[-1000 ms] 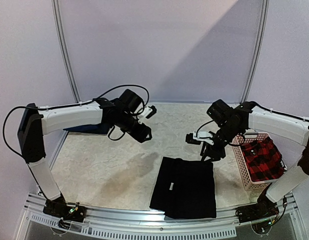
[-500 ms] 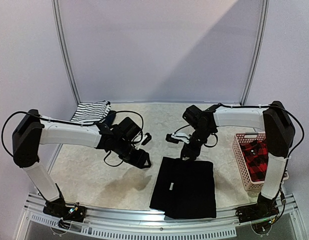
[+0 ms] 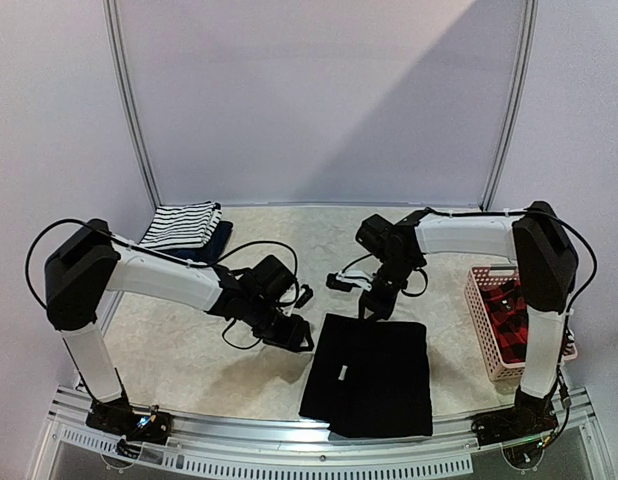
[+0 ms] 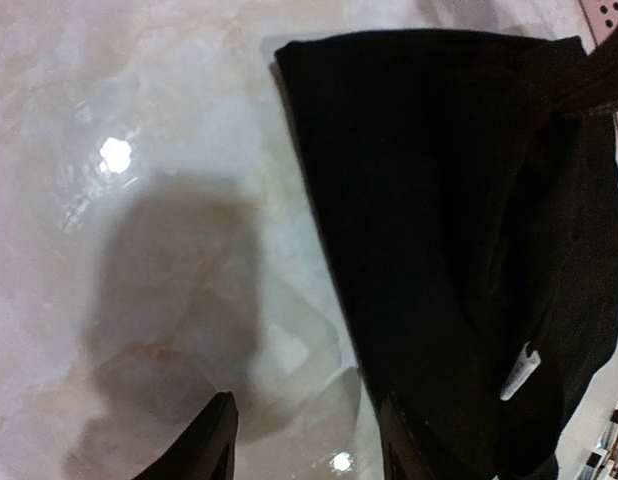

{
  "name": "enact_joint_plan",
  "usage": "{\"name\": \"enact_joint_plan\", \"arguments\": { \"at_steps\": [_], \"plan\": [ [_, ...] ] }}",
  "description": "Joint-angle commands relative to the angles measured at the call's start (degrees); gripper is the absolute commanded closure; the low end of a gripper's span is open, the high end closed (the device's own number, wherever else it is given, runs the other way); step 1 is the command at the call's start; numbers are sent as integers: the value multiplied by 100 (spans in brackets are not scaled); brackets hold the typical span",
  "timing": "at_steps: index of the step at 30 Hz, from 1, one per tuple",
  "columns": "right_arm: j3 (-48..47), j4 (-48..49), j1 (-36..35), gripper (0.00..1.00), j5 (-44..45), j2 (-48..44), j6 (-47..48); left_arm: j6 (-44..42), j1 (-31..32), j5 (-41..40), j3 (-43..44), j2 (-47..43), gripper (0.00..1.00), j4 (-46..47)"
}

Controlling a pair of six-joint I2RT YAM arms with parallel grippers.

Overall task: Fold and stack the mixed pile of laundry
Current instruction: Pick up the crumpled T-shirt from the corner of the board.

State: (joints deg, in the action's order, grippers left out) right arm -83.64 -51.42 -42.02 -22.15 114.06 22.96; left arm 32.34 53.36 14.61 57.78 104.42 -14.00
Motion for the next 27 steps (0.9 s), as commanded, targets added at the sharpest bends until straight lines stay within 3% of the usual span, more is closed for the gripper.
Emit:
{"name": "enact_joint_plan", "arguments": {
  "at_steps": [1,5,14,17,18,22,27],
  "plan": [
    [-293,-465,-35,100,53,-759,236,95,154,33,249,329,54,55],
    [-468,-848,-19,100,178,-1504,538,126,192,44,338,523,68,111],
    [-327,-1023,356,100,395,-2505,666,228,290,500,720,1109,81,554],
    [-234,-974,491,100,361,-2648,634,171,325,502,1011,1313,100,369],
    [-231,-961,521,100,373,-2708,643,124,320,443,1065,1293,100,298],
    [-506,-964,772,100,397,-2812,754,-408,147,-229,1225,578,100,-436],
    [-1101,-972,1560,100,54,-2926,892,-1169,-383,-1587,1308,-1248,100,-1630]
  ]
}}
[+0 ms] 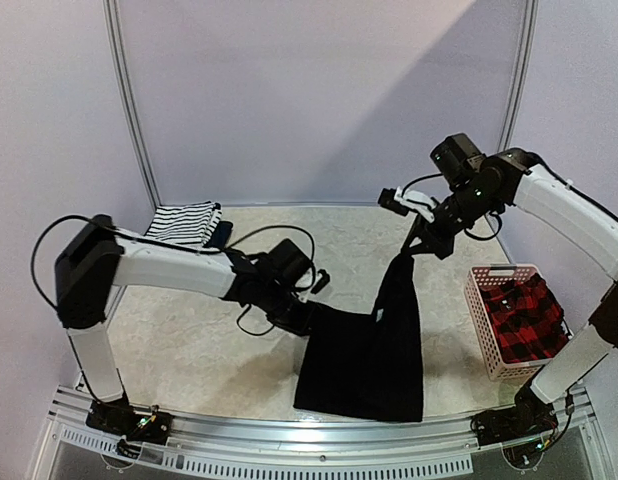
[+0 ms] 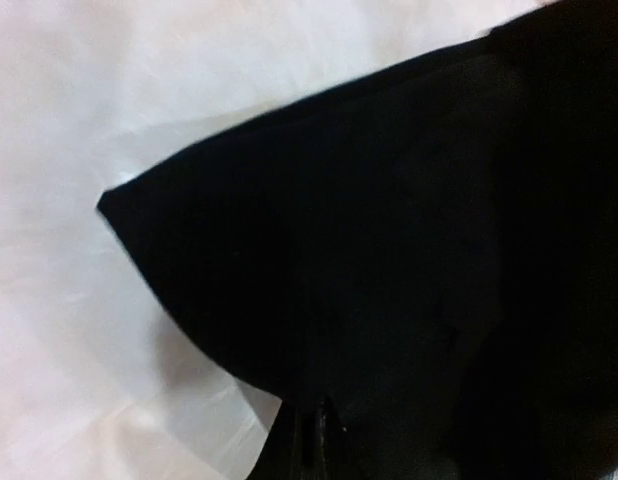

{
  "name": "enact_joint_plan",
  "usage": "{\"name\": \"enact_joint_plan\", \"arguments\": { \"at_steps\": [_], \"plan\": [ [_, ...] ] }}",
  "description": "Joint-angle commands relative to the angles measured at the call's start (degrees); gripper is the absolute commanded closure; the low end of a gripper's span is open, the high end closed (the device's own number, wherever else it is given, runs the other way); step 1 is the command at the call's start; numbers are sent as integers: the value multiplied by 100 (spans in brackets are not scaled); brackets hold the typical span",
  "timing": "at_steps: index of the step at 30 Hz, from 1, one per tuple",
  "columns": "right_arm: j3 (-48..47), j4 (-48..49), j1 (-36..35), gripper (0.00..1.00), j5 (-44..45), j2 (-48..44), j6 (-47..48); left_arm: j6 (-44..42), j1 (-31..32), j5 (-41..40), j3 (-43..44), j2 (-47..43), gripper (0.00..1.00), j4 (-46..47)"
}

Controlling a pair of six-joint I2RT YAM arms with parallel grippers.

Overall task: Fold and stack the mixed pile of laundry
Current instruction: Pick up the crumpled T-shirt from the corner of the board, then flatten out the crumpled T-shirt at the center of the board.

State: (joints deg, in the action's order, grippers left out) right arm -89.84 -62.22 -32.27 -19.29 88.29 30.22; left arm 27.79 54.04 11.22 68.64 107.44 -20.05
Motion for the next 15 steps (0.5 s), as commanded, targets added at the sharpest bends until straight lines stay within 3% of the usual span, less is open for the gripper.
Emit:
{"name": "enact_joint_plan", "arguments": {
  "at_steps": [1,6,15],
  "plan": [
    [-478,151,737,100,-228,-468,201,-782,-581,-1519,195,-1950,100,-1244],
    [306,395,1559,100,-263,-913,465,-719,-952,-1956,-154,-3284,100,-1822],
    [1823,381,1873,100,-495,-994,385,-338,-1014,-1653,-699,-3750,100,-2290]
  ]
}}
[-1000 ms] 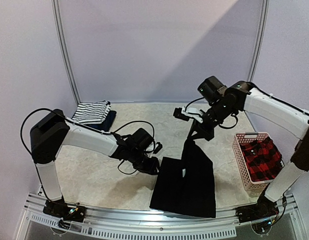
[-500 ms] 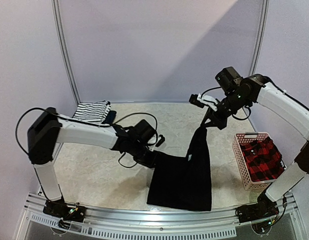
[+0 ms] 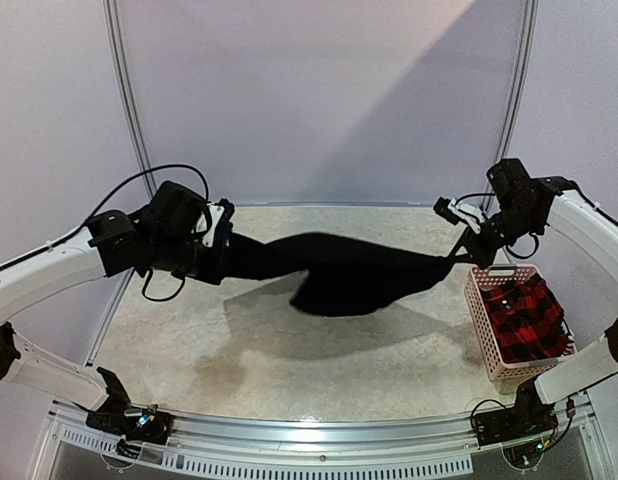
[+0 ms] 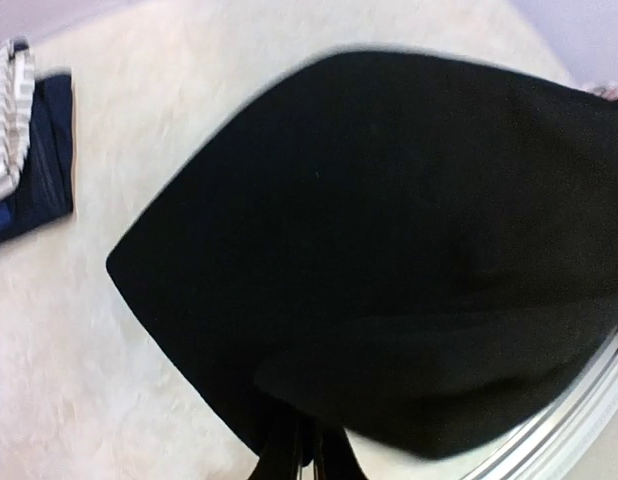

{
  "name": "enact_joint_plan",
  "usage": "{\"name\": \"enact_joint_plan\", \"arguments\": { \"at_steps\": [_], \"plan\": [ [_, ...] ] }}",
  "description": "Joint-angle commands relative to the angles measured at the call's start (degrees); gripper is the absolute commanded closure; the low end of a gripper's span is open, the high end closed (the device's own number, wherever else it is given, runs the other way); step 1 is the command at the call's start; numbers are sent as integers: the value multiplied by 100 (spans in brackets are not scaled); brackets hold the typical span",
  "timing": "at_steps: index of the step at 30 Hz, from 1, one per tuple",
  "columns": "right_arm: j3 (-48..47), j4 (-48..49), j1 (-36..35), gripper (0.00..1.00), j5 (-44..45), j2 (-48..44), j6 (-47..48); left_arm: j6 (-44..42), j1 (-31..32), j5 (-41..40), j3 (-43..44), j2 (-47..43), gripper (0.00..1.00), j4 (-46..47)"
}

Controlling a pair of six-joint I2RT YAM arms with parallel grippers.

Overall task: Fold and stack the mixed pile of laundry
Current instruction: Flatten out the crumpled T-shirt at the center of the board.

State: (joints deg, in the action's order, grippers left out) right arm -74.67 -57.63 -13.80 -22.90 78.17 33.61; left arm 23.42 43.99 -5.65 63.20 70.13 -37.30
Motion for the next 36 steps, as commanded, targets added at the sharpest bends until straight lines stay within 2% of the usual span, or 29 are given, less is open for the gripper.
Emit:
{"name": "enact_joint_plan", "arguments": {
  "at_steps": [1,7,13,20,24,27,31,36],
  "plan": [
    [282,-66,27,100,-144,1,62,56,-19,47,-81,-39,100,-564],
    [-609,-13,54,100,-230,105,-121,-409,-274,-159,914,337,100,-819],
    [-1652,-419,186,100,-1008,256,-385,-580,-373,-79,1873,431,100,-1155],
    [-1768,-1078,185,100,-1789,-733,-119,-337,-144,757,1671,-672,100,-1174],
    [-1783,-1275,185,100,-2287,-1284,-2,-625,622,133,1803,-1381,100,-1054],
    [-1914,-1216,186,100,-2541,-1537,-132,-712,672,220,2036,-1550,100,-1062],
    [-2123,-1052,185,100,-2729,-1382,-332,-1002,673,99,2227,-1258,100,-1192],
    [-1338,-90,184,100,-2182,-880,-808,-903,330,-403,1990,-130,100,-974]
  ]
}}
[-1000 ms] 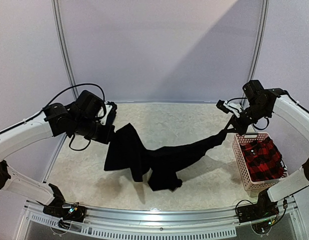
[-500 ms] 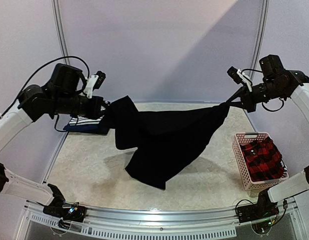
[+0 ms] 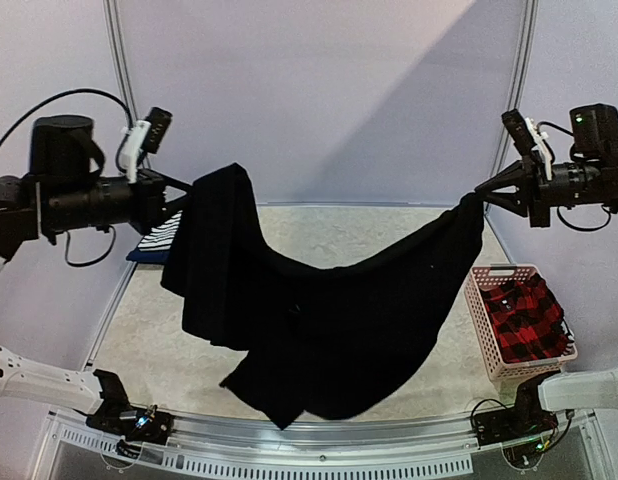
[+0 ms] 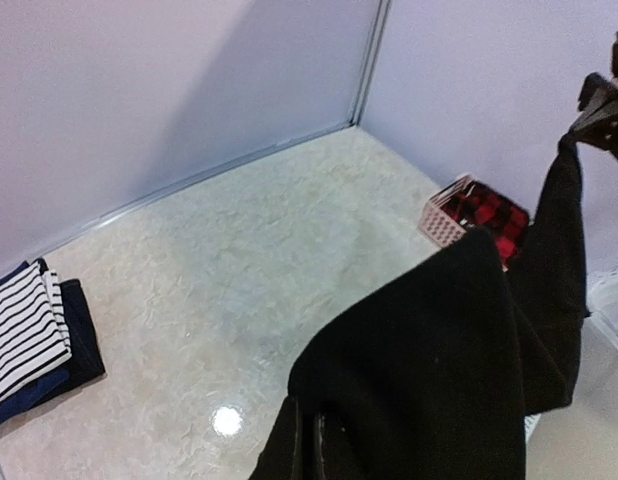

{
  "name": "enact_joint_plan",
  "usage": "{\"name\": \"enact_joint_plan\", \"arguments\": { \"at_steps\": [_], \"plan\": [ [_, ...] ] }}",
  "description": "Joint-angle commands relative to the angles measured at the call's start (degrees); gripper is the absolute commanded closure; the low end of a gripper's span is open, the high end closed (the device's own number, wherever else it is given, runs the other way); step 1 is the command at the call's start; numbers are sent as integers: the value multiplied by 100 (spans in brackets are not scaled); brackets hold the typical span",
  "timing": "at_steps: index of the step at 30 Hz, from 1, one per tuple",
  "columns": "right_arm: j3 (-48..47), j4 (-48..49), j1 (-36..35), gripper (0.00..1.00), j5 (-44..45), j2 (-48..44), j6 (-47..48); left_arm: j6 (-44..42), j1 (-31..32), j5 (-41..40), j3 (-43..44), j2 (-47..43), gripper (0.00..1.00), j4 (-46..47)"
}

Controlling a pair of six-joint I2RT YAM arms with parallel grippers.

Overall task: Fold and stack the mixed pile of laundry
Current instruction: Flatten out the crumpled T-shirt at the center of the board, then pick up the crumpled T-shirt from the center of the board.

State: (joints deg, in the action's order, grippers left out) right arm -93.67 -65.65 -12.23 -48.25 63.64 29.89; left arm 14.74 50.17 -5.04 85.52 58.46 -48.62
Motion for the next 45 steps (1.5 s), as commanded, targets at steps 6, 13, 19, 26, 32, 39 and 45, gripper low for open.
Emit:
{"name": "enact_joint_plan", "arguments": {
  "at_steps": [6,13,19,26,32,39,45],
  "plan": [
    [1453,2391,25,84,2955,2123,-1488,394,-1536,-445,-581,3000,90,1028],
    [1313,2247,25,62,2958,2875,-1386,242,-1440,-922,276,3963,66,715],
    [2708,1966,-972,68,2179,1615,486,325,-990,-617,-757,3215,64,1086],
    [4000,2342,-3104,70,3362,1349,1544,650,-705,-612,-1798,2360,63,1373],
    [4503,2821,-3943,66,4251,1882,1841,804,-680,-717,-2194,1937,63,1358],
    [4491,3104,-4295,62,4424,2254,1772,787,-675,-771,-2302,1854,63,1292],
    [4372,3291,-4319,65,4603,2577,1655,813,-675,-727,-2285,1853,63,1287]
  ]
}}
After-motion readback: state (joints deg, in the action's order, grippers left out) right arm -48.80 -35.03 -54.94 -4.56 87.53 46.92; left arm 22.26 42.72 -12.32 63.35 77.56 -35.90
